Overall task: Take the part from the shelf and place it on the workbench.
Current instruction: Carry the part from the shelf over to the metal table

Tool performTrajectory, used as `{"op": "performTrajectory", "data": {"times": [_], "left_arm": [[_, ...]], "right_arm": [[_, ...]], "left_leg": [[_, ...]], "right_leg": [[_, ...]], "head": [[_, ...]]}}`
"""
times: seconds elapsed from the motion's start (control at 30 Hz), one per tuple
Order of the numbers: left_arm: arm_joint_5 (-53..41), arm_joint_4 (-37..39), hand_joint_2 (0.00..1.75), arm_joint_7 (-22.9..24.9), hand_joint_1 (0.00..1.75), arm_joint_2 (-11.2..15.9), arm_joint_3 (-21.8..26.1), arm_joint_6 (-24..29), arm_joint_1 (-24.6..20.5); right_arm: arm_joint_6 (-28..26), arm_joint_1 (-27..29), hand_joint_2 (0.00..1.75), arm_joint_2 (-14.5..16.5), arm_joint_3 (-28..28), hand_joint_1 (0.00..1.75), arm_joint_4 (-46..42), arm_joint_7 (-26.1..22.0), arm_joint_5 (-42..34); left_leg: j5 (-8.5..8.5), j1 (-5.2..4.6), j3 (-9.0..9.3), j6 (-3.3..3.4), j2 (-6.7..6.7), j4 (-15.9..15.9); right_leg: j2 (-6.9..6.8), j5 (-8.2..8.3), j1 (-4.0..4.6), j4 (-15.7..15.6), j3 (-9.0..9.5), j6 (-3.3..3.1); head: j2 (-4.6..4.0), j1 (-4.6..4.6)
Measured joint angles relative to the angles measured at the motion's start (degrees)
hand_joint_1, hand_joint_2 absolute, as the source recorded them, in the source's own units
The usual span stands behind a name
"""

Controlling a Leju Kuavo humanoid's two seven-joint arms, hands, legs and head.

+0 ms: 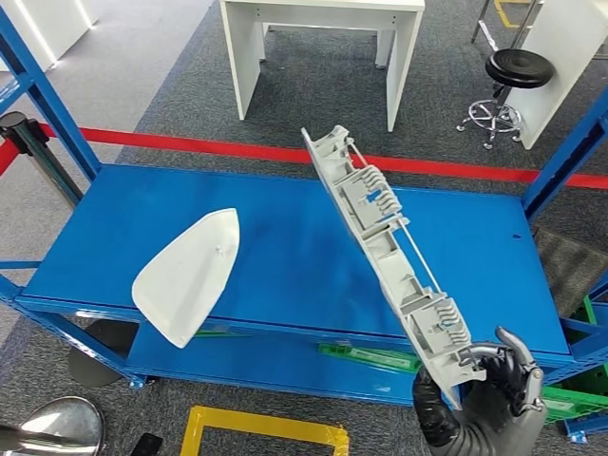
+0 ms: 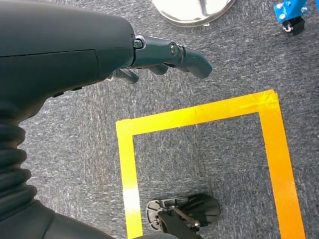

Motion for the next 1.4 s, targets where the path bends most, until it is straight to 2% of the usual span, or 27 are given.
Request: {"op": "performTrajectory", "data": {"times": [0.13,0.17,0.23,0.27,0.3,0.37,0.5,0.73,1.23,1.4], "left_arm": [[-0.3,0.0,1.75,0.0,0.0,0.0,0.5,0.0,0.0],[-0.4,0.0,1.75,0.0,0.0,0.0,0.6,0.0,0.0],[-0.7,0.0,1.75,0.0,0.0,0.0,0.9,0.0,0.0],[-0.9,0.0,1.75,0.0,0.0,0.0,1.1,0.0,0.0],[-1.0,0.0,1.75,0.0,0.0,0.0,1.2,0.0,0.0],[-1.3,0.0,1.75,-0.1,0.0,0.0,1.7,0.0,-0.1],[-2.2,0.0,1.75,-0.2,0.0,-0.1,2.4,0.0,-0.1],[-2.6,0.0,1.75,-0.8,0.0,-0.1,3.4,0.1,-0.3],[-3.5,0.0,1.75,-0.8,0.0,-0.2,4.9,0.2,-0.3],[-3.9,0.0,1.75,-0.9,0.0,-0.2,5.4,0.2,-0.3]], "right_arm": [[0.0,0.1,1.75,-0.2,0.3,1.75,0.0,0.0,1.8],[0.0,0.1,1.75,-0.4,0.5,1.41,0.0,0.0,2.4],[0.0,0.1,1.75,-0.8,1.0,0.54,0.0,0.0,2.6],[0.0,0.0,1.75,-0.9,1.2,0.54,0.0,0.0,2.3],[0.0,0.0,1.75,-1.1,1.4,0.87,0.0,0.0,1.9],[0.4,0.2,1.75,-1.4,1.5,1.75,0.0,0.0,1.5],[0.5,-0.2,1.75,-3.5,3.3,1.75,0.2,0.0,4.4],[0.0,-0.9,1.75,-5.6,5.5,1.75,0.5,0.0,3.0],[0.0,-0.6,1.75,-5.8,3.9,1.75,0.1,0.0,6.9],[0.0,0.3,1.75,-4.9,2.3,1.75,-0.4,0.0,8.9]], "left_leg": [[0.0,0.0,-0.02,0.0,0.0,0.0],[0.0,0.0,-0.03,0.0,0.0,0.0],[0.0,0.0,-0.04,0.0,0.0,0.0],[0.0,0.0,-0.04,0.0,0.0,0.0],[0.0,0.0,-0.04,0.0,0.0,0.0],[0.0,0.0,-0.07,0.0,0.0,0.0],[0.01,0.0,-0.11,0.0,0.0,0.0],[0.0,0.0,-0.12,0.0,0.0,0.0],[0.0,0.0,-0.13,0.0,0.0,0.0],[0.0,0.0,-0.13,0.0,0.0,0.0]], "right_leg": [[0.0,0.0,0.01,0.0,-0.02,0.0],[0.0,-0.01,0.01,0.0,-0.03,-0.01],[0.0,-0.01,0.01,0.0,-0.04,-0.01],[0.0,-0.01,0.01,0.0,-0.05,-0.01],[0.0,-0.01,0.01,0.0,-0.05,-0.01],[-0.02,-0.01,0.01,0.0,-0.06,-0.01],[0.0,0.0,0.0,0.0,-0.08,0.0],[-0.02,0.0,-0.01,0.0,-0.09,0.0],[-0.02,0.0,0.0,0.0,-0.11,0.0],[-0.03,0.0,-0.01,0.0,-0.1,0.0]], "head": [[0.0,0.0],[0.0,0.0],[0.0,0.0],[0.0,0.0],[0.0,0.0],[0.0,0.01],[0.0,0.0],[0.0,0.01],[0.0,-0.01],[0.0,0.02]]}}
